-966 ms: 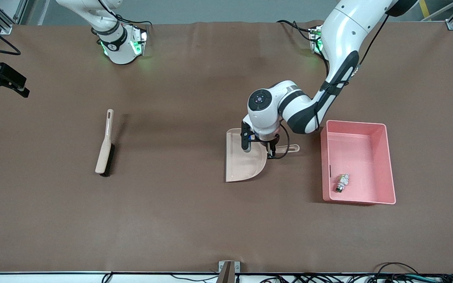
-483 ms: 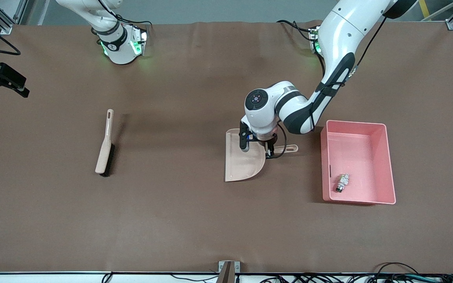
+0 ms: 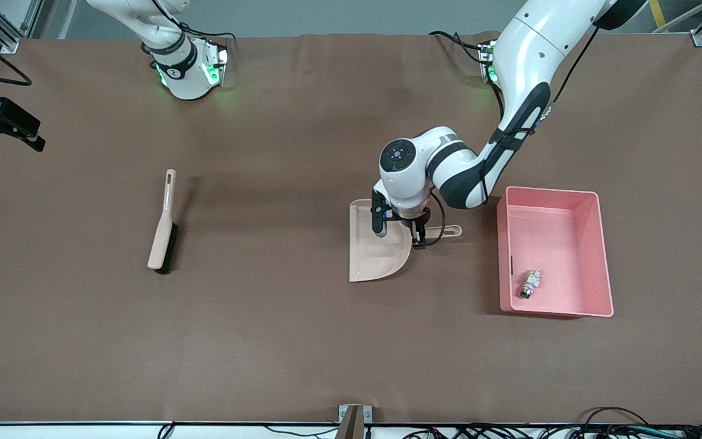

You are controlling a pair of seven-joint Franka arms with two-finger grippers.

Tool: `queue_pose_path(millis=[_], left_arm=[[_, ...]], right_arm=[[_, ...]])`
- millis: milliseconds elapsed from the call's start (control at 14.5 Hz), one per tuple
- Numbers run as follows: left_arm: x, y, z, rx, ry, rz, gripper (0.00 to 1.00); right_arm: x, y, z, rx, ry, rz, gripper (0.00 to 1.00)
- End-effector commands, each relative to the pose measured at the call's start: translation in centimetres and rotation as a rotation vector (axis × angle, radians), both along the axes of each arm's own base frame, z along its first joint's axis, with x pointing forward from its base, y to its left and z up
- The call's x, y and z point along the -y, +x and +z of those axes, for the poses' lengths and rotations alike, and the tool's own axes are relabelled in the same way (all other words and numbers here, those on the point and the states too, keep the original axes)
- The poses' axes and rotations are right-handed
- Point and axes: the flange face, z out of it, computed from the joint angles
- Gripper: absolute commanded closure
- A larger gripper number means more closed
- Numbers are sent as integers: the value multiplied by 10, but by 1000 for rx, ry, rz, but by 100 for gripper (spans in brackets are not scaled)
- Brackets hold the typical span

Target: Clean e-waste and dump in bin

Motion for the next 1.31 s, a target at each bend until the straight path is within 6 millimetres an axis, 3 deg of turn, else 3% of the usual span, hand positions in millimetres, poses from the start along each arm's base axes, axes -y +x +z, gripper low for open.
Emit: queue_pose_path(millis=[0, 276, 552, 621, 759, 897, 1241], left_arm=[[-10, 20, 49, 6, -10, 108, 0], [-54, 72, 143, -3, -63, 324, 0], [-146, 115, 233, 118, -150, 496, 0], [-162, 116, 252, 122, -188, 539, 0], [-212, 115, 290, 115, -285, 721, 0], [-251, 110, 305, 82, -263, 839, 0], [-305, 81, 343, 62, -246, 1088, 0]], right_arm=[[3, -4, 3, 2, -3, -5, 0], [3, -4, 3, 2, -3, -5, 0], [4, -3, 2, -1, -3, -8, 0], [4, -3, 2, -1, -3, -8, 0], [4, -3, 2, -1, -3, -8, 0], [4, -3, 2, -1, -3, -8, 0], [5, -3, 2, -1, -3, -10, 0]])
